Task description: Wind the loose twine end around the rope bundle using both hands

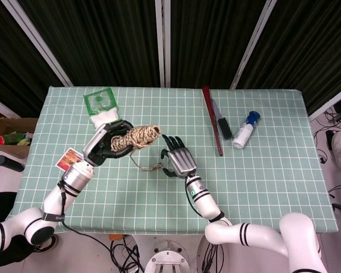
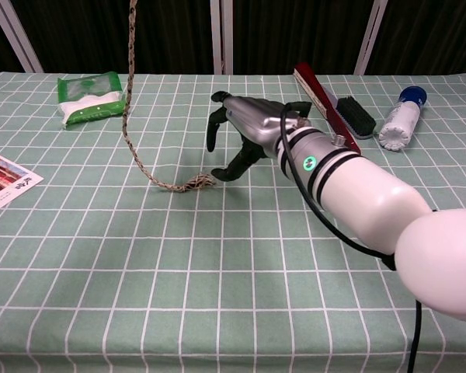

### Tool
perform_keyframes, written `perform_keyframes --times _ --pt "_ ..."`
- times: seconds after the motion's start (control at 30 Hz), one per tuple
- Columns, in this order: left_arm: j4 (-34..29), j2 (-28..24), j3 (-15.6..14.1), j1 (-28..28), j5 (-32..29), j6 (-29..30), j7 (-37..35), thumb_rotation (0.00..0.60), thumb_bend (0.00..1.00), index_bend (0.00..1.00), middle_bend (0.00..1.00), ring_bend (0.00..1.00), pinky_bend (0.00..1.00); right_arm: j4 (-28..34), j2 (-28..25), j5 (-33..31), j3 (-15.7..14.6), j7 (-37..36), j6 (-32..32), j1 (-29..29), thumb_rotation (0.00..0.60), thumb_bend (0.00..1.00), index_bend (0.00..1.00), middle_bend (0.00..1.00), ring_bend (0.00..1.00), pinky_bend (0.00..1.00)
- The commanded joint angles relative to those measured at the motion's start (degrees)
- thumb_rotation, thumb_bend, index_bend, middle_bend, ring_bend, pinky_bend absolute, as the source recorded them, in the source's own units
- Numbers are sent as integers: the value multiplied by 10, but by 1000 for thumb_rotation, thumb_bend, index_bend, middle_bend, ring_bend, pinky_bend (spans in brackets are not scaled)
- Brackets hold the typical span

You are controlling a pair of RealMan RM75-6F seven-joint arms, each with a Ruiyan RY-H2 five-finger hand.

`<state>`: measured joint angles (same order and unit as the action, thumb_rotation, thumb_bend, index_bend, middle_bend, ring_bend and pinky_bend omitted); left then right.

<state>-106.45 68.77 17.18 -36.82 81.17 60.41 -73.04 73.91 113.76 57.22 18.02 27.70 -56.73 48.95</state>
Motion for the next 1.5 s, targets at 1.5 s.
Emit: perform_keyframes --times 1.5 --pt "29 7 -19 1 24 8 -50 600 446 804 821 696 824 -155 99 -2 12 -18 40 46 600 364 663 28 0 0"
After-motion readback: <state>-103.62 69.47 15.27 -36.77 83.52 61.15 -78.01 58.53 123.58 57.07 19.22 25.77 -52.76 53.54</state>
